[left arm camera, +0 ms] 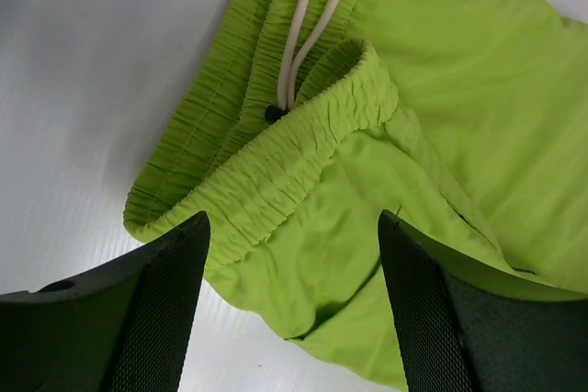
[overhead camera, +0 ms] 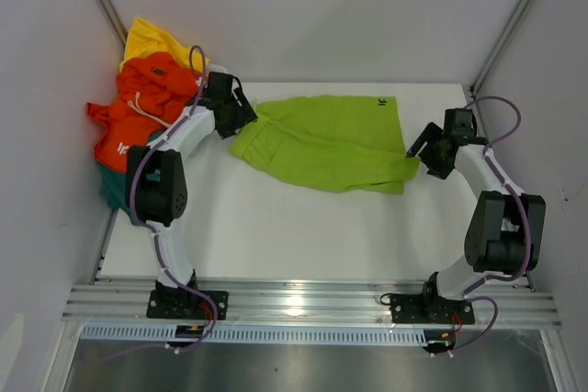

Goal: Fold and stack the shorts
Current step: Flatten the shorts out

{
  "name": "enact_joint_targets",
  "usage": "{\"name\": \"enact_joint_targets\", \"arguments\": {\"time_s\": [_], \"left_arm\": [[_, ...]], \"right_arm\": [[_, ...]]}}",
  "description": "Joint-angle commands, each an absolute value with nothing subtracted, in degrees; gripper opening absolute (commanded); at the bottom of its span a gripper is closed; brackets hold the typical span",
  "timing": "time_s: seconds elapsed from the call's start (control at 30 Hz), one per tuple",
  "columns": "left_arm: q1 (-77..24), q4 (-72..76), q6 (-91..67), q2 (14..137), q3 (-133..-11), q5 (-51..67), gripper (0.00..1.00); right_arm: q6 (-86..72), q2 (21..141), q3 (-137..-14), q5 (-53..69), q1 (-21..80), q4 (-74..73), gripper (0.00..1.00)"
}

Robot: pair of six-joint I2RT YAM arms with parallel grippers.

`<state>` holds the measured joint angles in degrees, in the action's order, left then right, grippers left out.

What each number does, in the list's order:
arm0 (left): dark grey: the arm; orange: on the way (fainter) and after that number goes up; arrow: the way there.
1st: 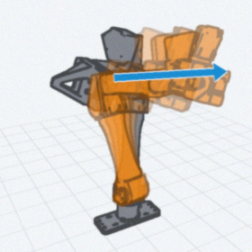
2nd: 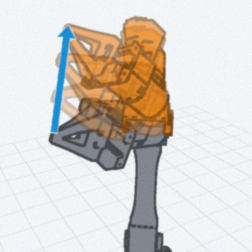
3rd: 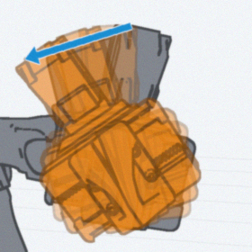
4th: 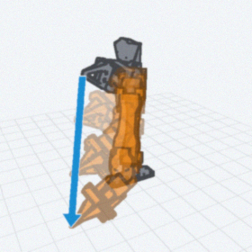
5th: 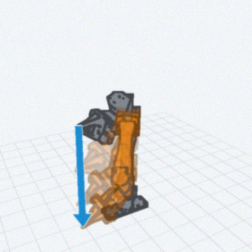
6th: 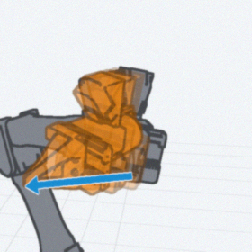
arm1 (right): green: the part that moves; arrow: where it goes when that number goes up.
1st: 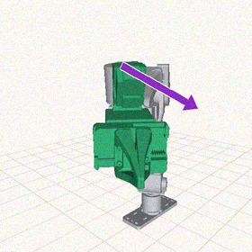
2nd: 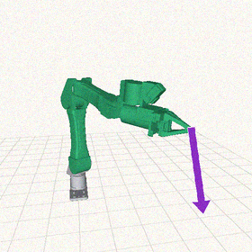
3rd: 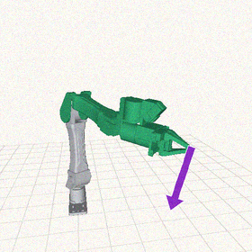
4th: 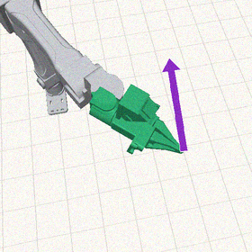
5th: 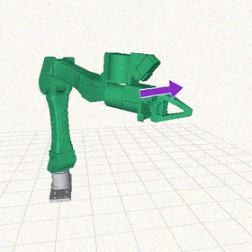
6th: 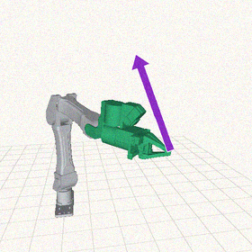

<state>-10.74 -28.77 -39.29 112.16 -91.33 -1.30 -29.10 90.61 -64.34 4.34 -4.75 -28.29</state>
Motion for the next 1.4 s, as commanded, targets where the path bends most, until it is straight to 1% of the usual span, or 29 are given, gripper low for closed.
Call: {"name": "enact_joint_targets", "arguments": {"time_s": [0.0,0.1,0.17,0.27,0.3,0.37,0.47,0.5,0.57,0.6,0.63,0.67,0.83,0.93,1.03,1.07,1.2,1.3,1.33,1.37], "left_arm": [[-10.63,-27.95,-37.44,112.94,-94.39,-0.7,0.76],[-10.55,-27.42,-37.35,113.46,-94.57,-0.44,0.77],[-10.37,-27.6,-37.35,113.82,-95.27,-0.44,0.76],[-10.02,-26.9,-36.92,114.08,-95.54,-0.27,0.76],[-9.76,-26.55,-36.65,114.08,-95.45,1.13,0.76],[-9.41,-25.06,-36.13,114.08,-95.01,3.16,0.76],[-8.79,-24.26,-36.12,115.22,-94.92,5.09,0.75],[-8.7,-24.26,-36.12,115.49,-95.18,5.36,0.75],[-8.7,-24.26,-36.12,116.28,-95.62,5.19,0.75],[-8.61,-24.17,-36.21,116.63,-95.97,5.01,0.75],[-8.53,-24.0,-36.21,117.5,-96.67,5.1,0.75],[-8.35,-24.26,-36.56,118.03,-96.94,5.27,0.75],[-7.82,-25.31,-38.67,122.16,-102.9,6.68,0.72],[-7.73,-25.14,-40.6,123.66,-104.41,6.68,0.71],[-7.73,-26.54,-41.48,124.71,-105.73,4.58,0.71],[-7.73,-28.81,-41.4,125.24,-108.78,3.96,0.71],[-8.0,-31.82,-40.25,128.67,-113.64,2.72,0.69],[-8.17,-31.03,-39.99,130.08,-114.08,4.57,0.6],[-8.26,-30.85,-39.9,130.51,-114.08,5.18,0.55],[-8.44,-30.85,-39.82,130.69,-113.91,5.36,0.54]], "right_arm": [[-29.53,88.86,-63.2,4.39,-5.1,-24.88,0.78],[-30.58,90.08,-63.02,6.67,-5.45,-22.24,0.76],[-31.2,91.92,-63.81,7.99,-5.45,-20.92,0.73],[-32.17,93.07,-64.07,9.14,-5.45,-17.85,0.66],[-32.34,93.16,-64.16,9.14,-5.45,-17.32,0.6],[-32.52,93.51,-64.77,9.31,-5.45,-16.52,0.56],[-32.87,95.27,-65.91,11.68,-5.54,-16.09,0.39],[-32.96,95.88,-66.09,12.65,-5.45,-15.56,0.29],[-33.4,96.24,-66.09,13.09,-5.54,-15.03,0.19],[-33.4,96.15,-66.09,13.27,-5.45,-14.68,0.09],[-33.31,96.15,-66.09,13.36,-5.45,-14.68,0.03],[-32.88,96.07,-66.18,13.45,-5.45,-14.85,0.0],[-32.08,94.84,-64.78,13.62,-5.19,-14.07,0.0],[-32.08,94.57,-63.9,13.71,-5.01,-13.28,0.0],[-31.99,94.48,-63.81,13.71,-4.83,-13.1,0.0],[-31.91,94.31,-63.9,13.62,-4.75,-13.01,0.0],[-31.82,93.87,-64.07,13.54,-4.75,-13.01,0.0],[-31.73,93.69,-64.25,13.36,-4.75,-13.1,0.0],[-31.82,93.6,-64.25,13.36,-4.75,-13.1,0.0],[-31.82,93.69,-64.16,13.53,-4.75,-13.01,0.0]]}}
